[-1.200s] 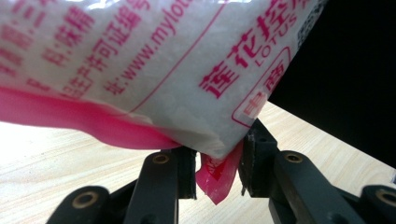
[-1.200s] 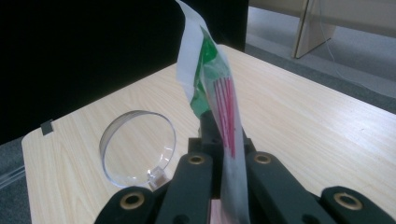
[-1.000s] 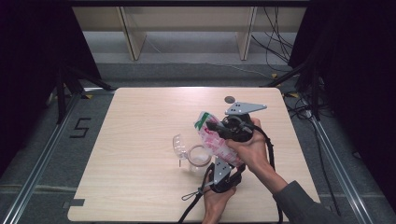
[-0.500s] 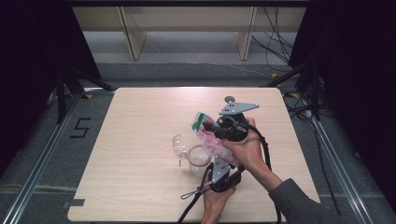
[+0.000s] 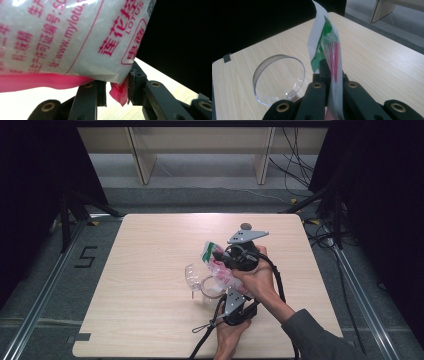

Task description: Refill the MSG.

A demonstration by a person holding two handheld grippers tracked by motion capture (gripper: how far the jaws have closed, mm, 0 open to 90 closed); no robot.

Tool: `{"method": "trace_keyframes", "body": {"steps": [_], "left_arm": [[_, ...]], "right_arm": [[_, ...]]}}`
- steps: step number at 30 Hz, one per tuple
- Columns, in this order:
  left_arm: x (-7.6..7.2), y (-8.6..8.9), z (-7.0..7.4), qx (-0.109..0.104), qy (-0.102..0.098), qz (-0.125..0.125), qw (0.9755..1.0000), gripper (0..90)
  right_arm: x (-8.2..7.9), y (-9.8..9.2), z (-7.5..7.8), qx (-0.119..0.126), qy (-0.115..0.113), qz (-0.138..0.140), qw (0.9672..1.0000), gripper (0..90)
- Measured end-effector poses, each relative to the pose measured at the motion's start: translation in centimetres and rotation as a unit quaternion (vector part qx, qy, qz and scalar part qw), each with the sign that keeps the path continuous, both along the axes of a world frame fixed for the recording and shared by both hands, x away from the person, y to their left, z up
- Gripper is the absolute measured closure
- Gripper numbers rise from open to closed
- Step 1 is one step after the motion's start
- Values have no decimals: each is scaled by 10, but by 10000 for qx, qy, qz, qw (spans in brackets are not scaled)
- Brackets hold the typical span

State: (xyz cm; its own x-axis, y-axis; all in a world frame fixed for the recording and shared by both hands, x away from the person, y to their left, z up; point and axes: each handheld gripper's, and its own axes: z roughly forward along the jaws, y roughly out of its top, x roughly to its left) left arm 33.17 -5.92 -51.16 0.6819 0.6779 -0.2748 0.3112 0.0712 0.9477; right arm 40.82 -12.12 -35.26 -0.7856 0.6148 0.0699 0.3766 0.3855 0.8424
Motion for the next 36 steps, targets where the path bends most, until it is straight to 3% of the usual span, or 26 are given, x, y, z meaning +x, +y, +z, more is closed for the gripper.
{"method": "trace_keyframes", "body": {"steps": [4, 6, 8, 10, 12, 19, 20, 21, 25, 26, 27, 32, 34, 36], "left_arm": [[0, 1, 0, -16, 6, 14, 10000, 721], [0, 0, 0, -70, 13, 21, 10000, 721], [0, 1, 0, -70, 10, 19, 10000, 721], [0, 1, 0, -104, 20, -3, 9999, 721], [-1, 1, 1, -74, 44, 13, 10000, 721], [1, 0, 0, -170, 6, -65, 9998, 723], [1, 0, -1, -187, 20, -84, 9998, 723], [1, 0, -1, -187, 20, -84, 9998, 723], [2, 1, -1, -193, 51, -89, 9998, 724], [2, 1, -2, -225, 42, -111, 9997, 724], [2, 1, -2, -230, 42, -109, 9997, 724], [3, 2, -2, -227, 40, -117, 9997, 724], [3, 3, -1, -198, 61, -106, 9997, 724], [3, 3, -2, -232, 39, -126, 9996, 724]], "right_arm": [[2, 2, -1, -92, -90, 60, 9999, 900], [2, 3, -2, -46, -15, 61, 10000, 900], [2, 3, -2, -72, -113, 74, 9999, 900], [2, 5, -3, 21, 8, 39, 10000, 900], [3, 4, -4, -23, -13, 99, 9999, 900], [2, 7, -5, -82, -103, 14, 9999, 900], [0, 7, -5, -112, 45, -3, 9999, 900], [3, 7, -6, -158, -138, 57, 9998, 900], [3, 10, -8, -113, 76, 34, 9999, 900], [5, 9, -8, -227, -75, 112, 9997, 900], [3, 10, -8, -182, 60, 32, 9998, 900], [4, 13, -9, -223, -55, 34, 9997, 900], [3, 13, -8, -228, 104, 11, 9997, 900], [6, 14, -9, -284, -89, 134, 9995, 900]]}}
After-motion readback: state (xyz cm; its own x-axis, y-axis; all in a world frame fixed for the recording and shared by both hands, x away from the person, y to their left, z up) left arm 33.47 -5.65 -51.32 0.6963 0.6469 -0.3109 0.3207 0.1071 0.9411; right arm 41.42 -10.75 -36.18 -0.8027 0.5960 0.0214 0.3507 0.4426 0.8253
